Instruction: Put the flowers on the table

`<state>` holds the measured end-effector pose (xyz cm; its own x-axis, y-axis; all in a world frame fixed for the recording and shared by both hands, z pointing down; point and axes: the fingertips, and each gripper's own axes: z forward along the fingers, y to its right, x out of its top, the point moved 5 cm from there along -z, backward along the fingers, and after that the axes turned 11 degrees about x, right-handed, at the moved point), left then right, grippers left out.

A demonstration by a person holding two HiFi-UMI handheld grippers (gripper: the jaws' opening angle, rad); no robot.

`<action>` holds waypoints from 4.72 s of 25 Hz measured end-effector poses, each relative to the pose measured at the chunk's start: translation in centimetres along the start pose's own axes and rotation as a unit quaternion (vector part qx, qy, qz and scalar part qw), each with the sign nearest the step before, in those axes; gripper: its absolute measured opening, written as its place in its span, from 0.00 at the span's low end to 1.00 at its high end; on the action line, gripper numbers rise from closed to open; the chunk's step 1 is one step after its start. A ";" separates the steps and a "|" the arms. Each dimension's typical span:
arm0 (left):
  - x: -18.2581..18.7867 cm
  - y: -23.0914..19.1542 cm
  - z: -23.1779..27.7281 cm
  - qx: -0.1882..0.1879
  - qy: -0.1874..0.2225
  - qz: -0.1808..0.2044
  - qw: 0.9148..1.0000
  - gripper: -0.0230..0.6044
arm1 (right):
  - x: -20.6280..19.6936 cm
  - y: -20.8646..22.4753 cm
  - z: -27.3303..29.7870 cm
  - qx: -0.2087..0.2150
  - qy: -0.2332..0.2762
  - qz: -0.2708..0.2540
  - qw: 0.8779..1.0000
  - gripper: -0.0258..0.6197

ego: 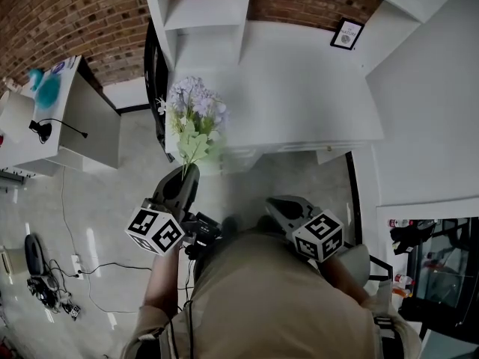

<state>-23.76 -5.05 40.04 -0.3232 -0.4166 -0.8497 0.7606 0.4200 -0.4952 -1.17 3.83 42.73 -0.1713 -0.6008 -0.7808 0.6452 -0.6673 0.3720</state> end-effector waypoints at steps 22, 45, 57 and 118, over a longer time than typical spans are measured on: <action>-0.4 2.0 8.6 0.024 -0.037 0.009 0.999 0.06 | 1.7 8.4 0.4 0.050 -0.015 0.035 0.998 0.07; -2.2 5.4 21.2 0.054 -0.106 0.062 0.991 0.06 | 3.7 17.8 -1.5 0.091 -0.009 0.070 0.993 0.07; -3.8 6.7 25.8 0.084 -0.137 0.072 0.984 0.06 | 3.5 21.7 -2.7 0.109 -0.001 0.087 0.990 0.07; -8.8 -3.3 49.8 0.121 -0.174 0.015 0.977 0.06 | 4.7 28.4 -3.2 0.009 -0.040 0.153 0.987 0.07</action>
<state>4.59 -42.91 58.19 -0.1201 -0.6739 -0.7290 0.8914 0.2500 -0.3779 18.71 -16.51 48.06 -0.0299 -0.8081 -0.5883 0.6626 -0.4567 0.5937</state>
